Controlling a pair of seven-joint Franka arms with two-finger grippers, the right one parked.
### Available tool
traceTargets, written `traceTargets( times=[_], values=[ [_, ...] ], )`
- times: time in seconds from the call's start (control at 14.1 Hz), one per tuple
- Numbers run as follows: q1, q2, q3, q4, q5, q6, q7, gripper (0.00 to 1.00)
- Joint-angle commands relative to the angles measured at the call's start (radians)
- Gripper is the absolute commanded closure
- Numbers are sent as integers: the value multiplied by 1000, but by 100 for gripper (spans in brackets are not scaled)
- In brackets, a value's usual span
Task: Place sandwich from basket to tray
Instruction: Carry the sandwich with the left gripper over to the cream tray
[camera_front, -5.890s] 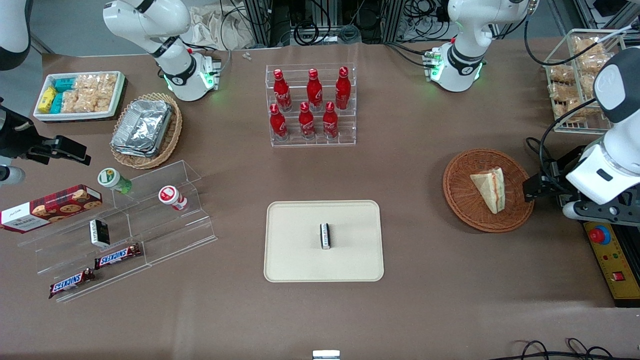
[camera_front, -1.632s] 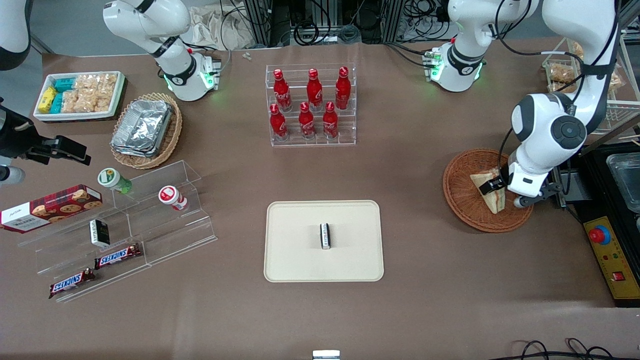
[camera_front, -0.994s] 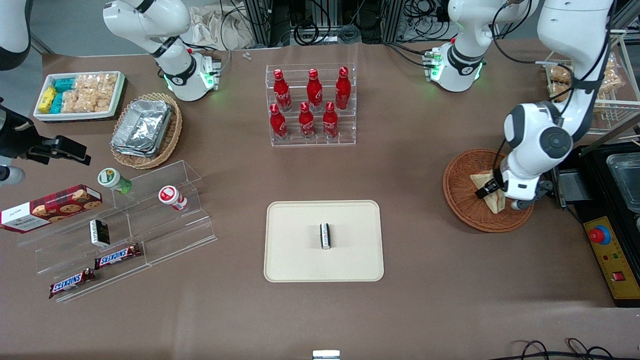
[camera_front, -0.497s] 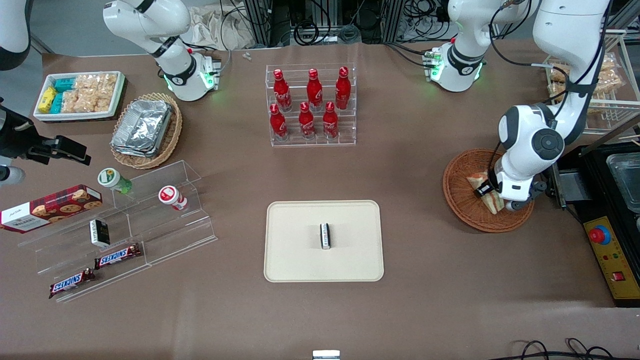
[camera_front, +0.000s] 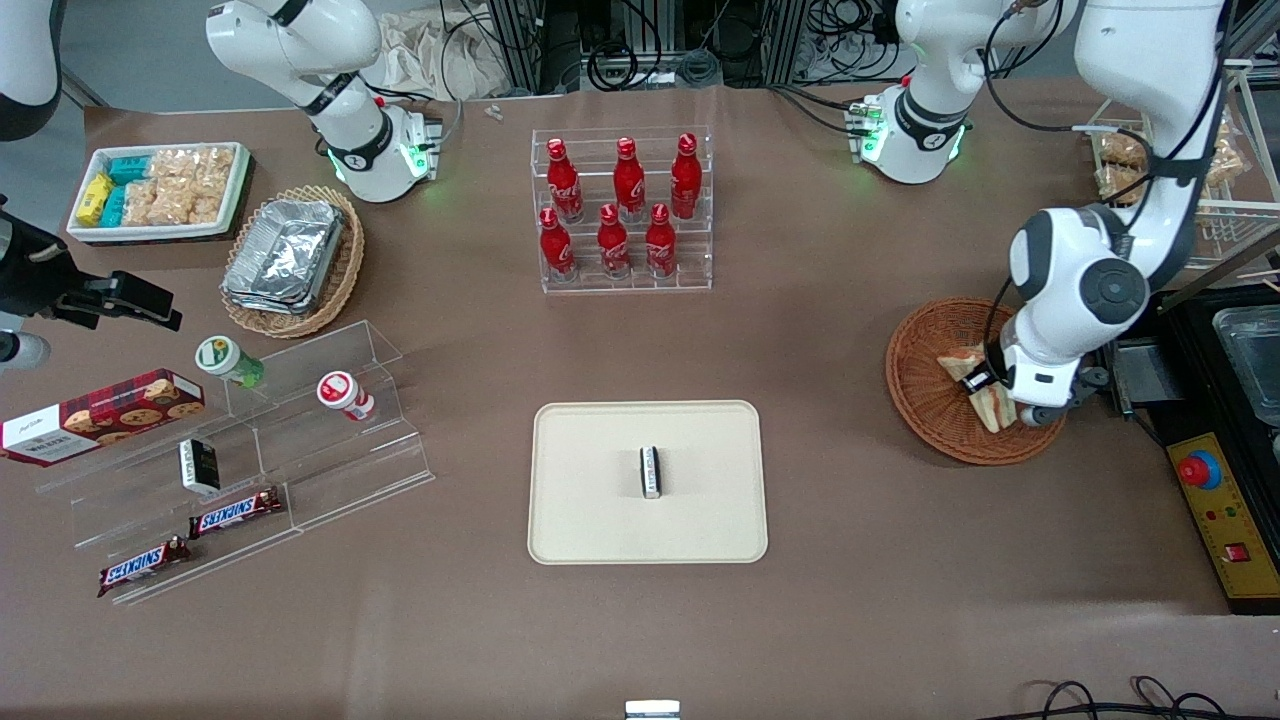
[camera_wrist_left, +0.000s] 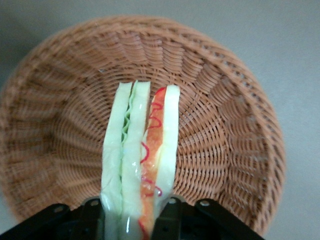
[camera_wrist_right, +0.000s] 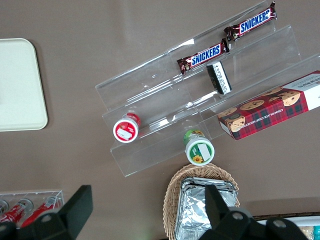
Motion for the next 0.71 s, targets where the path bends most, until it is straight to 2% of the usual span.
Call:
traceTargets(
  times=[0.0, 0.21, 0.35, 0.5, 0.64],
  values=[
    [-8, -5, -3, 272, 12, -305, 95, 100],
    [-8, 30, -50, 537, -12, -543, 176, 100],
    [-14, 120, -156, 740, -39, -662, 99, 100],
    [-25, 212, -252, 874, -40, -703, -10, 100],
    [-46, 294, -337, 912, -32, -685, -81, 100]
  ],
)
